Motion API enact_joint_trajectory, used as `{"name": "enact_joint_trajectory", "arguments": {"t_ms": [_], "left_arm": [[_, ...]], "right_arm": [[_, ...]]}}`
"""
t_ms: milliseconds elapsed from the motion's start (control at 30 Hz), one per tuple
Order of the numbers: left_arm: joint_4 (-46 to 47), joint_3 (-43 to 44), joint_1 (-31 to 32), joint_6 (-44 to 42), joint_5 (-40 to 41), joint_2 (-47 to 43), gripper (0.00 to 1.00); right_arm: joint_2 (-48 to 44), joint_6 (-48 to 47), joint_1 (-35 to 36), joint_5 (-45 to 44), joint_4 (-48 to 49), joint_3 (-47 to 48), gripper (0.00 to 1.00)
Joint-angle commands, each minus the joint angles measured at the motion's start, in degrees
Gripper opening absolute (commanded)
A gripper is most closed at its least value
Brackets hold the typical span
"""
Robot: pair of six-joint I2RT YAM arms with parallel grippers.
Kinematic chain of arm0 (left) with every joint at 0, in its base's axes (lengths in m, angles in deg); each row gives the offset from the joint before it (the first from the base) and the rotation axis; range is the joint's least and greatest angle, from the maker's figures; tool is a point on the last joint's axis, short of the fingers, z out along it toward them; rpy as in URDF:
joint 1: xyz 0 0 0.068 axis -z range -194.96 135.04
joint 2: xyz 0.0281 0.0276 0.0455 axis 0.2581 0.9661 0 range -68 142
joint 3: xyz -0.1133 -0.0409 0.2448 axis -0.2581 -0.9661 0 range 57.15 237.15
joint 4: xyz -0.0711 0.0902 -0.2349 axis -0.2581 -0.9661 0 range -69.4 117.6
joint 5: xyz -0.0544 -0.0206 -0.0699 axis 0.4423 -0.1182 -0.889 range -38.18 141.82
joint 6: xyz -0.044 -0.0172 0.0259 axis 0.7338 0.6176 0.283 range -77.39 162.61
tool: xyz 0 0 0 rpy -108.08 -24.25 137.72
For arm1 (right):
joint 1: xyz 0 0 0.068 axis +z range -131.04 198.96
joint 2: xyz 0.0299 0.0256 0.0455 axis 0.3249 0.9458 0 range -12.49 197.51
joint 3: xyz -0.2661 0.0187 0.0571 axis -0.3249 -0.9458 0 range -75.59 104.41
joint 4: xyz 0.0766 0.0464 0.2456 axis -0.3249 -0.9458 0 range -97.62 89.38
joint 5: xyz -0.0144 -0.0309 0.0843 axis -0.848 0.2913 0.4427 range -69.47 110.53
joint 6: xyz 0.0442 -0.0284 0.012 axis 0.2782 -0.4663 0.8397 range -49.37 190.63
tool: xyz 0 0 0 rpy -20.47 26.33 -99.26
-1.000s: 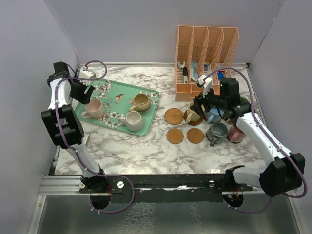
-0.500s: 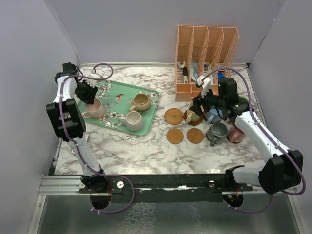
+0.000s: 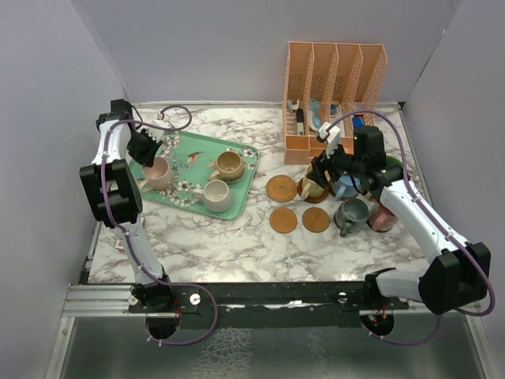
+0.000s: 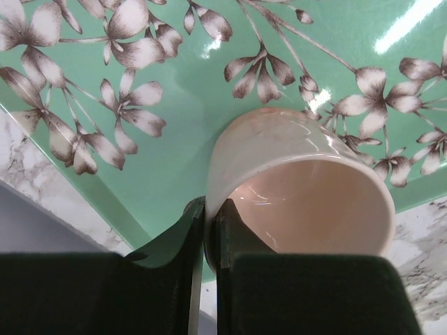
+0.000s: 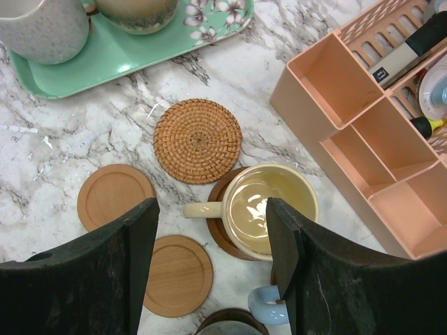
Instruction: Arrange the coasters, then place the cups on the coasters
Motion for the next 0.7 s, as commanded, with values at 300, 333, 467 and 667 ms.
{"name": "enact_joint_trajectory", "arguments": {"t_ms": [300,333,467,667], "left_arm": [[-2.32,-0.18,8.30,1.27,7.44,-21.73,0.00],[-2.34,0.18,9.63,2.72,7.56,-23.23,0.00],[-1.74,1.78,16.35,10.36,7.73,-27.05,0.00],[0.83,3.10,27.45,23.00,6.62,-29.10,0.00]], "right_arm": [[0.25,1.95,-0.86,-4.58,3.36,-0.87,0.65],[0.36,2.19,-0.95,-5.41,3.69,-0.99,0.66],[1.10,3.63,-1.24,-9.16,4.72,-0.96,0.67],[1.76,6.33,-3.18,-14.35,5.83,-0.55,0.70]]}}
